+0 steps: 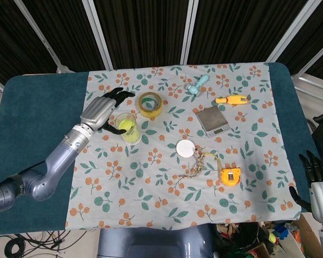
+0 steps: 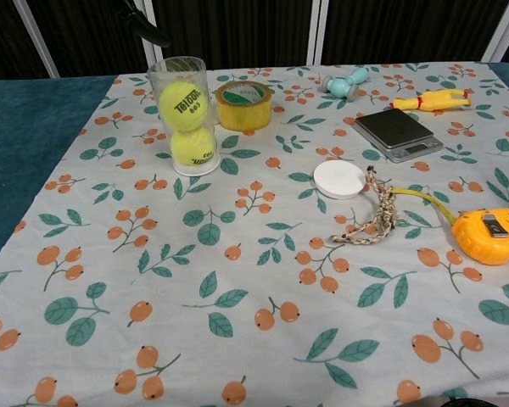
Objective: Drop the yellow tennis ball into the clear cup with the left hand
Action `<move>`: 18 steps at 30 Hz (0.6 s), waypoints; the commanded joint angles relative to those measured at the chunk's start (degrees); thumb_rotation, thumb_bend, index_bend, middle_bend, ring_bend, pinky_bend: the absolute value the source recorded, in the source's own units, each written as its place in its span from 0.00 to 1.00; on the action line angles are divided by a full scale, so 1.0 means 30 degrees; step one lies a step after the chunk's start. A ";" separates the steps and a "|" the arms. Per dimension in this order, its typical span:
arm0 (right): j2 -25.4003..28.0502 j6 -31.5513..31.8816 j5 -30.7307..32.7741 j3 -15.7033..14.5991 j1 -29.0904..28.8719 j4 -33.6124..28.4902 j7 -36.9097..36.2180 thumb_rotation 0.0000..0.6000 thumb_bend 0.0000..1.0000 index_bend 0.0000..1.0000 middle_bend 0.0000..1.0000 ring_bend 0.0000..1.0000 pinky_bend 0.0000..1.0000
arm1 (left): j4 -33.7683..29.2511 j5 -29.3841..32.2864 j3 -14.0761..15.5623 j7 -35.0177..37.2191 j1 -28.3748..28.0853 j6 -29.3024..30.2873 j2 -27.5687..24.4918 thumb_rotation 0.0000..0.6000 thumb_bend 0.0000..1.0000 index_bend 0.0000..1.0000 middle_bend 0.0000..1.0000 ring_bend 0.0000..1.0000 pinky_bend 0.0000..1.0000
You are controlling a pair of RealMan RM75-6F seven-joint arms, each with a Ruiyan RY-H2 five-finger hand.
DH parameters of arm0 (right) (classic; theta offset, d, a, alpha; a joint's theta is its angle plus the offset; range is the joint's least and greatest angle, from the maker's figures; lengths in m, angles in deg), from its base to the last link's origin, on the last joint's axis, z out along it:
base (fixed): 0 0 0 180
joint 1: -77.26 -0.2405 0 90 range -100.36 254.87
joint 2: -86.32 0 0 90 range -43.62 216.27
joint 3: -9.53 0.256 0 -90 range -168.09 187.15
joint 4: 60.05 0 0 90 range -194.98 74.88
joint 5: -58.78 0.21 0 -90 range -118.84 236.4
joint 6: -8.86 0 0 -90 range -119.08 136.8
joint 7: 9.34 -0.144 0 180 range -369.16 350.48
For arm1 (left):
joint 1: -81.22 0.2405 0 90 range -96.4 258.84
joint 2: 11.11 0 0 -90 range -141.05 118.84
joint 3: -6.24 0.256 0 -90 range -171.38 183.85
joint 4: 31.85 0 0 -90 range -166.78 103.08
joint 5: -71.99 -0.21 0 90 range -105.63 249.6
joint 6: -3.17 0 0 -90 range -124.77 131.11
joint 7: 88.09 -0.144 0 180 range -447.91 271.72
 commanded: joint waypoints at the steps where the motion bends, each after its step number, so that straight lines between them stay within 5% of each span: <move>1: 0.0000 0.0007 0.0026 0.0016 0.0004 -0.0002 -0.0010 1.00 0.22 0.00 0.00 0.09 0.21 | -0.0856 -0.1000 0.0387 -0.1358 0.0345 0.0815 -0.1014 1.00 0.00 0.17 0.18 0.02 0.19; 6: 0.0022 0.0046 0.0037 0.0027 0.0025 -0.0001 -0.0049 1.00 0.22 0.00 0.00 0.09 0.21 | -0.4088 -0.1975 0.1945 -0.4880 0.2131 0.3280 -0.3645 1.00 0.01 0.16 0.18 0.02 0.19; 10: 0.0018 0.0063 -0.0007 -0.0004 0.0040 -0.0027 -0.0016 1.00 0.22 0.00 0.00 0.09 0.21 | -0.6889 -0.3938 0.3963 -0.4682 0.5540 0.6735 -0.5021 1.00 0.01 0.16 0.17 0.02 0.19; 14: 0.0018 0.0096 -0.0075 -0.0025 0.0043 -0.0070 0.0131 1.00 0.22 0.00 0.00 0.09 0.21 | -0.6927 -0.6157 0.6224 -0.3539 0.8771 0.9594 -0.5305 1.00 0.01 0.16 0.16 0.02 0.19; 18: -0.0004 0.0138 -0.0155 -0.0048 0.0047 -0.0143 0.0298 1.00 0.22 0.00 0.00 0.09 0.21 | -0.3973 -0.9579 0.8297 -0.1995 1.2298 1.3698 -0.4262 1.00 0.01 0.16 0.15 0.02 0.18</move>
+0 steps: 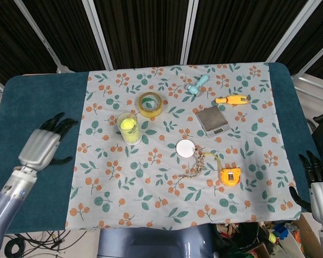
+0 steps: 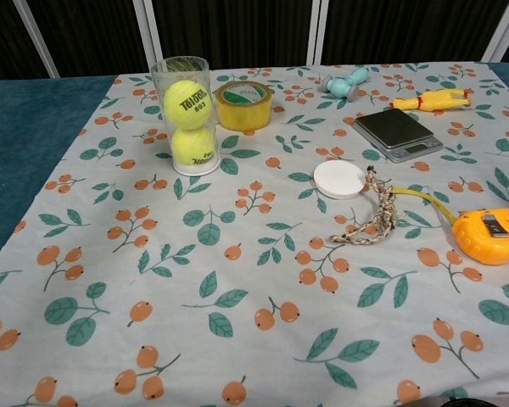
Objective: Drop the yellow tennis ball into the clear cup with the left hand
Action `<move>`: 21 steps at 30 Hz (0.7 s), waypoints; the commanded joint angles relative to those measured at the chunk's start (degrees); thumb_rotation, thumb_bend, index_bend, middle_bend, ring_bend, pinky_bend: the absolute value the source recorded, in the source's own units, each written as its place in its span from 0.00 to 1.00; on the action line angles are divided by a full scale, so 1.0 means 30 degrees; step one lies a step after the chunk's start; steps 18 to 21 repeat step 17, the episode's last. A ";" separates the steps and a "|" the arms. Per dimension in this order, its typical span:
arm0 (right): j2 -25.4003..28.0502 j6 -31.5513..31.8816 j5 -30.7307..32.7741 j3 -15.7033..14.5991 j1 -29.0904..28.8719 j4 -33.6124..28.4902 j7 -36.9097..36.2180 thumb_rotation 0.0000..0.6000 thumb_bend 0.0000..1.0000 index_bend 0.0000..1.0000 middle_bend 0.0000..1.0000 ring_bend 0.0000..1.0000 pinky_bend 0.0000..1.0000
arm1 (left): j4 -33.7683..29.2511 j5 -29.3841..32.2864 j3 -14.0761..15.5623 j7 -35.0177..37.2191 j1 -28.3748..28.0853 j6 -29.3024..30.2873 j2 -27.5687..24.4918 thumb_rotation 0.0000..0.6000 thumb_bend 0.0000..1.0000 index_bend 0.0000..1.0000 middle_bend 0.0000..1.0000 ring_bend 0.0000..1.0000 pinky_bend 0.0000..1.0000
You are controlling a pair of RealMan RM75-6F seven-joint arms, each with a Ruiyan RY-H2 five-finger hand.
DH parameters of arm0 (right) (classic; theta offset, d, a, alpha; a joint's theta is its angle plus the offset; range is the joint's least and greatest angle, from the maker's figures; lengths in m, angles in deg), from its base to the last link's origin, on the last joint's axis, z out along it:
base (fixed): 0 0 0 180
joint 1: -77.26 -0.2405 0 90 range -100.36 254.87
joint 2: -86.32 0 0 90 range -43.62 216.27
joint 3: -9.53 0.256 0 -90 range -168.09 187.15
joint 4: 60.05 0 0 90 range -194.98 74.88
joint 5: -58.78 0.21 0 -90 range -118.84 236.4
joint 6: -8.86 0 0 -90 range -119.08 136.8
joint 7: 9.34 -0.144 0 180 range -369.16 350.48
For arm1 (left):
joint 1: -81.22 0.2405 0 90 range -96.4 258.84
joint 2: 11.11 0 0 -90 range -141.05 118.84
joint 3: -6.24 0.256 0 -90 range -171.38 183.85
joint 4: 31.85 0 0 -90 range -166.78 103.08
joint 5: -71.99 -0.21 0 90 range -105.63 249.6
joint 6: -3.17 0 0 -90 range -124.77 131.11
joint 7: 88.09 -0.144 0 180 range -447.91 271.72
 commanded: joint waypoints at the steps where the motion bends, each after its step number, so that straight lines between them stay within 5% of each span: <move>1: -0.0022 0.0011 -0.0065 -0.0025 -0.0006 -0.0021 0.0102 1.00 0.22 0.00 0.00 0.09 0.21 | 0.2756 -0.4037 0.2765 0.2037 0.4274 0.4831 0.0662 1.00 0.01 0.16 0.16 0.02 0.18; 8: -0.0079 0.0049 -0.0174 -0.0061 -0.0009 -0.0061 0.0305 1.00 0.22 0.00 0.00 0.09 0.21 | 0.6990 -0.5092 0.2969 0.5878 0.6829 0.8277 0.2155 1.00 0.01 0.16 0.16 0.02 0.18; 21: -0.0054 0.0057 -0.0151 -0.0025 -0.0019 0.0027 0.0237 1.00 0.22 0.00 0.00 0.09 0.21 | 0.6974 -0.5215 0.2904 0.6034 0.7333 0.7943 0.1675 1.00 0.02 0.14 0.16 0.02 0.19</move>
